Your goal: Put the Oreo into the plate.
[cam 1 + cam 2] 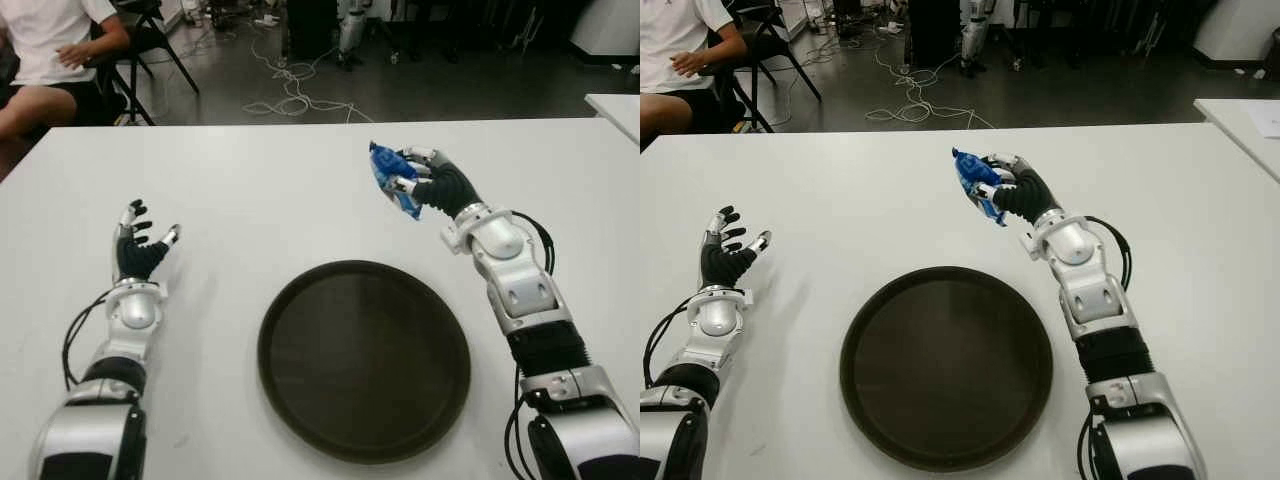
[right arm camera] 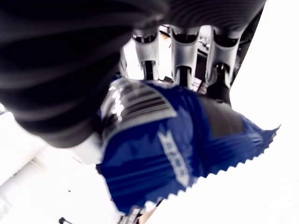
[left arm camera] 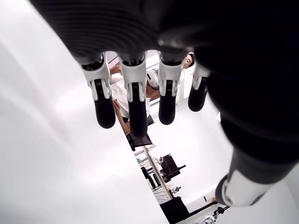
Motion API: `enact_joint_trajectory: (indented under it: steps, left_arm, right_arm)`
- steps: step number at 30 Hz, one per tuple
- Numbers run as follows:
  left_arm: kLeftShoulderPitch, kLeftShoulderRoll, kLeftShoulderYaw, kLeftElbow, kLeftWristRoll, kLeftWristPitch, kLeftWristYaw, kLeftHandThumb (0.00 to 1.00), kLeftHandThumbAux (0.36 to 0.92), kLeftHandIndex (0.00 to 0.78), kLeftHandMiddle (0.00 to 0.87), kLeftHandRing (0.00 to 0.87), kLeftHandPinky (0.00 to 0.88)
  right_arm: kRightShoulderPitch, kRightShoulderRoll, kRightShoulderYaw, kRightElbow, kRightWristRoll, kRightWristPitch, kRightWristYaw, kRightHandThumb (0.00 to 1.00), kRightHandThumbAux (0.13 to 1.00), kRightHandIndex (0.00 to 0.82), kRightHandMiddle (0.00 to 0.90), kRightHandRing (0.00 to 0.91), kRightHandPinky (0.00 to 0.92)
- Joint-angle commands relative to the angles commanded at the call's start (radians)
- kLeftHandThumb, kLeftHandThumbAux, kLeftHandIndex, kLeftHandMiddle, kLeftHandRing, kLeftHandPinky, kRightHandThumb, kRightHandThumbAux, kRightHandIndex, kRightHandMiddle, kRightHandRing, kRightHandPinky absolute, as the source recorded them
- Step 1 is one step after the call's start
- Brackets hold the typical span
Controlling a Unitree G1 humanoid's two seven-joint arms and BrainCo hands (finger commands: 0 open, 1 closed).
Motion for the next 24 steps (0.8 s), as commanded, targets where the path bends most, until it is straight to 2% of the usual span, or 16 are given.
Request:
enact_joint_trajectory:
  steps: [6,19,24]
  left_arm:
    - [0.001,-0.001,-0.002,-0.003,0.003,0.005,0.006,0.229,0.705,0.101,0.178,0.213,0.252]
    - [0.002,0.002,-0.006,-0.006,0.006,0.006,0.000,0.204,0.695,0.091,0.164,0.192,0.224]
    - [0.001,0.004,-0.008,-0.005,0.008,0.007,0.000,0.208,0.696,0.094,0.168,0.196,0.239]
  right_arm:
    - [0.012,0.023,-0.026,-0.035,0.066,0.008,0.028,0.704,0.722,0.439,0.783,0.790,0.785]
    - [0.019,0.033,-0.042,-0.064,0.119,0.044,0.058,0.705,0.722,0.439,0.791,0.797,0.790]
    - [0.041,0.026,-0.035,-0.106,0.141,0.069,0.089,0.705,0.721,0.439,0.793,0.796,0.789]
